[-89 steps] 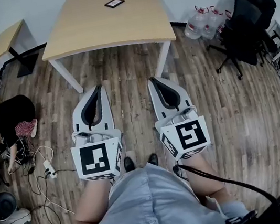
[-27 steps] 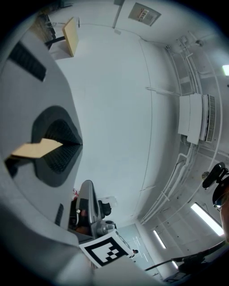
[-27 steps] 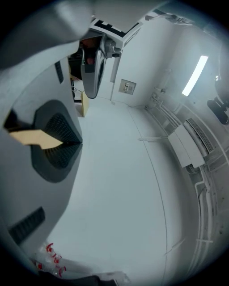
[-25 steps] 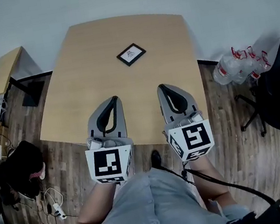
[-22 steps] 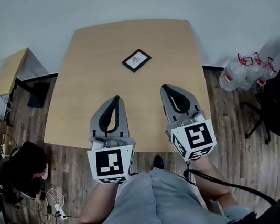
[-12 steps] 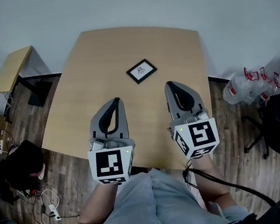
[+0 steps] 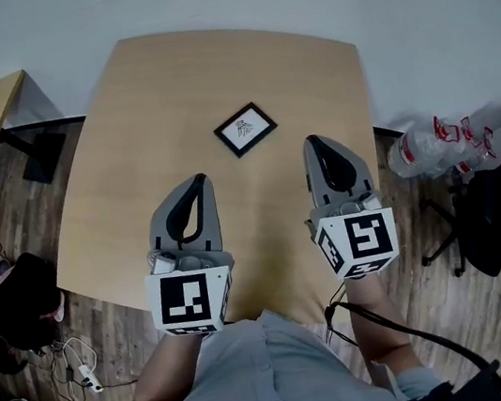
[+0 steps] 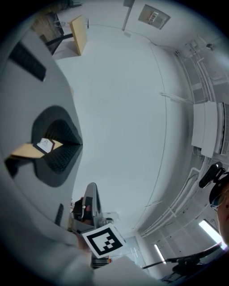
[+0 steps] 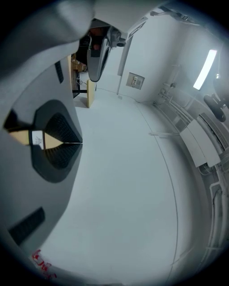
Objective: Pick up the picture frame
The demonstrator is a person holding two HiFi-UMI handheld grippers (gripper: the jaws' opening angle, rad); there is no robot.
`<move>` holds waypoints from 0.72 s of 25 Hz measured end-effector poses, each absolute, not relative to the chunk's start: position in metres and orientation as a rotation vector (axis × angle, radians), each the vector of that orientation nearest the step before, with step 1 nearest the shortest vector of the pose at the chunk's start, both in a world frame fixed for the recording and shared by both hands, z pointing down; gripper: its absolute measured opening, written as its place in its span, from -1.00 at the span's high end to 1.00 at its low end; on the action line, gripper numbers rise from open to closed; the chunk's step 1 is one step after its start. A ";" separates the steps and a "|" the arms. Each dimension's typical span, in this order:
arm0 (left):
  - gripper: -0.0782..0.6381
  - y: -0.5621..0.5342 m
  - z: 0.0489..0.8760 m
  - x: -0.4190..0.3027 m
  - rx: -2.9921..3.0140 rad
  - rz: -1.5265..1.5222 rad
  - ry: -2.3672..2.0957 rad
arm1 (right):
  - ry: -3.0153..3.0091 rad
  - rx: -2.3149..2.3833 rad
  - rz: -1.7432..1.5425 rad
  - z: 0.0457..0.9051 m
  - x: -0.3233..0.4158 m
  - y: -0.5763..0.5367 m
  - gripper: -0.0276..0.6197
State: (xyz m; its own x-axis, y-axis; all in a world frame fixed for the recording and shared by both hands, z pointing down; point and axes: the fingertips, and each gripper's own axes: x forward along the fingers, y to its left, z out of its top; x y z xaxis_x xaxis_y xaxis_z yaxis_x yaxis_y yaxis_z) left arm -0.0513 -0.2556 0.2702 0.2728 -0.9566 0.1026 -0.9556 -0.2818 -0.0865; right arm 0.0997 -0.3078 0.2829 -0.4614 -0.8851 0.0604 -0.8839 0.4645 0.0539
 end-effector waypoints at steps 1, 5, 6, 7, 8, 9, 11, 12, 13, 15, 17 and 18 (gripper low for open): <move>0.78 -0.262 0.272 -0.053 -2.513 -0.199 1.890 | -2.614 1.582 -0.015 0.286 0.099 -0.315 0.91; 0.78 -0.282 0.283 -0.065 -2.544 -0.231 1.891 | -2.590 1.562 0.023 0.302 0.090 -0.344 0.91; 0.78 -0.289 0.287 -0.067 -2.560 -0.226 1.909 | -2.581 1.560 0.035 0.307 0.088 -0.353 0.91; 0.78 -0.297 0.290 -0.069 -2.580 -0.208 1.937 | -2.572 1.557 0.045 0.314 0.086 -0.362 0.91; 0.78 -0.304 0.295 -0.070 -2.599 -0.191 1.960 | -2.564 1.552 0.054 0.320 0.084 -0.370 0.91; 0.78 -0.310 0.299 -0.072 -2.617 -0.181 1.972 | -2.559 1.542 0.062 0.328 0.081 -0.377 0.91; 0.78 -0.319 0.309 -0.072 -2.656 -0.171 1.972 | -2.542 1.520 0.087 0.344 0.078 -0.391 0.91; 0.78 -0.324 0.313 -0.072 -2.675 -0.171 1.966 | -2.529 1.510 0.103 0.354 0.077 -0.398 0.91; 0.78 -0.328 0.318 -0.073 -2.694 -0.177 1.962 | -2.515 1.500 0.117 0.363 0.077 -0.405 0.90; 0.78 -0.334 0.329 -0.075 -2.728 -0.204 1.962 | -2.488 1.478 0.142 0.381 0.076 -0.418 0.90; 0.78 -0.340 0.343 -0.078 -2.757 -0.243 1.975 | -2.465 1.458 0.171 0.399 0.076 -0.428 0.90; 0.78 -0.342 0.351 -0.079 -2.771 -0.264 1.984 | -2.454 1.448 0.185 0.407 0.077 -0.434 0.90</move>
